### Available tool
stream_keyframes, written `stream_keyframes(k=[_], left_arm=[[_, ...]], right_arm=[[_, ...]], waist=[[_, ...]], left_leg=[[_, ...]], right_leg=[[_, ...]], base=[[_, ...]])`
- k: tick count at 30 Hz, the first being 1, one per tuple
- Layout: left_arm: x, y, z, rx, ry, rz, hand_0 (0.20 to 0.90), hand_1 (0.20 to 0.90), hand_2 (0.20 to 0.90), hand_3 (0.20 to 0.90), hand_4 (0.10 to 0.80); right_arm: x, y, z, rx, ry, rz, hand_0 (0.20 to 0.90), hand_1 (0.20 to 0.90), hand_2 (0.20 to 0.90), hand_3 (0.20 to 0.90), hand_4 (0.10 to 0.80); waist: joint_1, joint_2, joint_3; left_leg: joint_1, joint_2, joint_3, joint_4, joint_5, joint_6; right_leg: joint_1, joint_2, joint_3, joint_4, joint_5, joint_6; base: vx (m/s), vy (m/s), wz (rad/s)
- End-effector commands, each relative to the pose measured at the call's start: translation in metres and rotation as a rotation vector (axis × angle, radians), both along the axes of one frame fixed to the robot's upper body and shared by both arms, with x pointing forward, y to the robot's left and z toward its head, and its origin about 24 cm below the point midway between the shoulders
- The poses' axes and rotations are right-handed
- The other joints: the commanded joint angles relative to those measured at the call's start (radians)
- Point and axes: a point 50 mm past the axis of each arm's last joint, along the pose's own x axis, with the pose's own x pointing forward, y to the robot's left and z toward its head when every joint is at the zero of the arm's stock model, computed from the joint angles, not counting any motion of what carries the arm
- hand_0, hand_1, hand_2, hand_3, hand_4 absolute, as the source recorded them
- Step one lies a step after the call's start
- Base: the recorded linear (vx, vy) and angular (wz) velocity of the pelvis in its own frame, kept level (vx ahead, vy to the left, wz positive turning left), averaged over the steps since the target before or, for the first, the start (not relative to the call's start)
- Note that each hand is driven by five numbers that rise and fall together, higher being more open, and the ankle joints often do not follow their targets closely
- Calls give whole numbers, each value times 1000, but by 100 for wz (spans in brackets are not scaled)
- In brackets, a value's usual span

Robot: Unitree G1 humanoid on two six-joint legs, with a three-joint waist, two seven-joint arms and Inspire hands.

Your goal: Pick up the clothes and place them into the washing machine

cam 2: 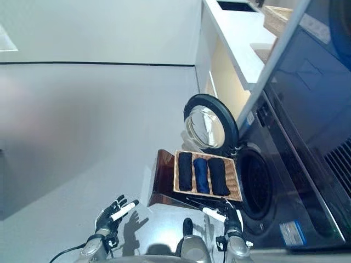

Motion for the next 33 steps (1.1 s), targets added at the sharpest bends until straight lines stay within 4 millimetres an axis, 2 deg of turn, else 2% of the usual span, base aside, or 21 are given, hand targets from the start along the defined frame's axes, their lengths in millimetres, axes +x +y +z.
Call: stream_keyframes(k=[1,7,13,16,19,21,22,25,26,27,29,31,33], left_arm=[[32,12,27,48,-199,3,900,900,900,900,800],[42,4,30,42,-221,-9,900,900,900,900,800],[51,-3,33,37,-240,-22,900,900,900,900,800],[55,0,37,38,-260,3,900,900,900,900,800],[60,-4,40,31,-277,-9,900,900,900,900,800],[59,-6,41,23,-280,-14,900,900,900,900,800],[59,-6,41,24,-280,-14,900,900,900,900,800],[59,-5,41,25,-280,-24,900,900,900,900,800],[58,-5,41,23,-280,-21,900,900,900,900,800],[58,-4,41,27,-276,-11,900,900,900,900,800],[59,-4,41,34,-273,-8,900,900,900,900,800],[60,-4,42,38,-274,-7,900,900,900,900,800],[59,-5,41,43,-272,-15,900,900,900,900,800]], right_arm=[[50,1,38,-8,-267,-2,900,900,900,900,800],[55,-1,42,-22,-289,-3,900,900,900,900,800],[47,-4,37,-28,-266,-15,900,900,900,900,800],[51,-3,37,-35,-258,1,900,900,900,900,800],[51,-6,37,-46,-253,-2,900,900,900,900,800],[51,-9,35,-64,-238,-8,900,900,900,900,800],[51,-9,35,-64,-238,-8,900,900,900,900,800],[55,-10,38,-67,-258,-16,900,900,900,900,800],[56,-10,40,-71,-264,-18,900,900,900,900,800],[59,-10,41,-75,-273,-29,900,900,900,900,800],[61,-8,42,-70,-279,-30,900,900,900,900,800],[60,-7,41,-72,-277,-34,900,900,900,900,800],[58,-8,39,-75,-267,-39,900,900,900,900,800]], waist=[[0,-36,4],[-12,4,14],[-27,31,-3],[-18,27,-7],[-12,9,-9],[-3,-5,-7],[-4,-4,-7],[30,-51,28],[40,-62,36],[58,-83,51],[83,-93,67],[97,-93,79],[111,-80,80]], left_leg=[[137,18,74,-43,30,-76],[111,41,86,2,59,-102],[111,88,85,40,185,-142],[108,112,113,71,251,-167],[82,123,128,160,281,-163],[12,138,121,306,351,-167],[8,140,119,313,348,-168],[-117,106,79,557,414,-153],[-149,105,86,588,411,-144],[-230,127,116,563,387,-120],[-306,151,129,497,346,-103],[-319,162,126,479,328,-105],[-346,183,123,332,347,-125]], right_leg=[[-42,-47,7,9,54,142],[-58,-38,4,47,11,121],[-37,16,14,49,-36,93],[-42,37,-23,78,-59,78],[-9,55,-17,73,-97,63],[35,72,5,73,-128,32],[35,72,4,74,-129,31],[98,71,44,49,-130,-4],[114,67,47,43,-134,-7],[136,51,60,35,-139,-2],[158,52,86,31,-149,4],[173,55,102,32,-157,9],[200,63,131,21,-173,22]], base=[[88,-110,16],[36,-67,8],[80,-95,-1],[93,-117,-15],[104,-159,-30],[99,-191,-11],[73,-167,-8],[88,-212,-2],[149,-175,-27],[165,-96,-29],[151,-5,-10],[134,43,-15],[223,105,-58]])
